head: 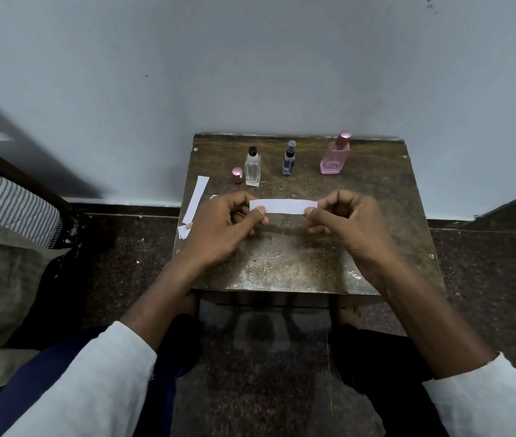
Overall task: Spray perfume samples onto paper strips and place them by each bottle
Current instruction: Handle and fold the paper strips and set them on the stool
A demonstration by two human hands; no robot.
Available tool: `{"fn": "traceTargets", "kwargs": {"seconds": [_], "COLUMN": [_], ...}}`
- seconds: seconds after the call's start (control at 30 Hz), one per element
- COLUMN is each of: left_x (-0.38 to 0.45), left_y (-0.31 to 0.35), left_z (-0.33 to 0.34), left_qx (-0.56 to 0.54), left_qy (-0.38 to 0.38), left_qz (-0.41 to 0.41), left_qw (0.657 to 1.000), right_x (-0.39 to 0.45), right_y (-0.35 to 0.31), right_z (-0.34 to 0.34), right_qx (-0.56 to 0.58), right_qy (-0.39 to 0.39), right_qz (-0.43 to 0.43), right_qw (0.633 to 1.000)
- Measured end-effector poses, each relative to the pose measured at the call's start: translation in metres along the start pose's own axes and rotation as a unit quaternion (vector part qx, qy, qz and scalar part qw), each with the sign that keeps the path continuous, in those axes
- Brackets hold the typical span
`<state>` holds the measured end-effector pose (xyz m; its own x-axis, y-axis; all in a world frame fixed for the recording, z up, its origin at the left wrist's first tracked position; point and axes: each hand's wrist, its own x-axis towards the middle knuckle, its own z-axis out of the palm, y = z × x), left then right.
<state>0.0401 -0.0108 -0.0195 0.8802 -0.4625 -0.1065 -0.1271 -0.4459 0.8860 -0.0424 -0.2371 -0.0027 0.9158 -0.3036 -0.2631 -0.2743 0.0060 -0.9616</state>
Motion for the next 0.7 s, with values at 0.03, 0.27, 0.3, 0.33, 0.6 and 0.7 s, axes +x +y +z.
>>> {"fn": "traceTargets", "kwargs": {"seconds": [0.03, 0.27, 0.3, 0.33, 0.6, 0.7], "left_x": [0.000, -0.005, -0.005, -0.006, -0.003, -0.005], "left_y": [0.000, 0.008, 0.009, 0.012, 0.001, 0.002], "left_z": [0.000, 0.002, 0.002, 0.001, 0.003, 0.002], "left_qx": [-0.001, -0.064, -0.092, -0.119, -0.065, -0.017], "left_qy": [-0.003, -0.019, -0.018, -0.015, 0.050, 0.041], "left_qz": [0.002, 0.069, 0.079, 0.077, 0.022, 0.037], "left_qw": [1.000, 0.995, 0.993, 0.990, 0.996, 0.998], "right_x": [-0.001, -0.017, -0.022, -0.027, -0.056, -0.053], "right_y": [-0.001, -0.021, -0.026, -0.031, -0.053, -0.055], "right_z": [0.001, -0.001, -0.001, 0.000, 0.017, 0.009], "right_qx": [0.005, 0.013, 0.027, 0.044, 0.226, 0.322], "right_qy": [0.004, 0.009, 0.003, -0.006, -0.194, -0.222], "right_qz": [-0.012, -0.102, -0.112, -0.119, -0.087, -0.049], "right_qw": [1.000, 0.995, 0.993, 0.992, 0.951, 0.919]}}
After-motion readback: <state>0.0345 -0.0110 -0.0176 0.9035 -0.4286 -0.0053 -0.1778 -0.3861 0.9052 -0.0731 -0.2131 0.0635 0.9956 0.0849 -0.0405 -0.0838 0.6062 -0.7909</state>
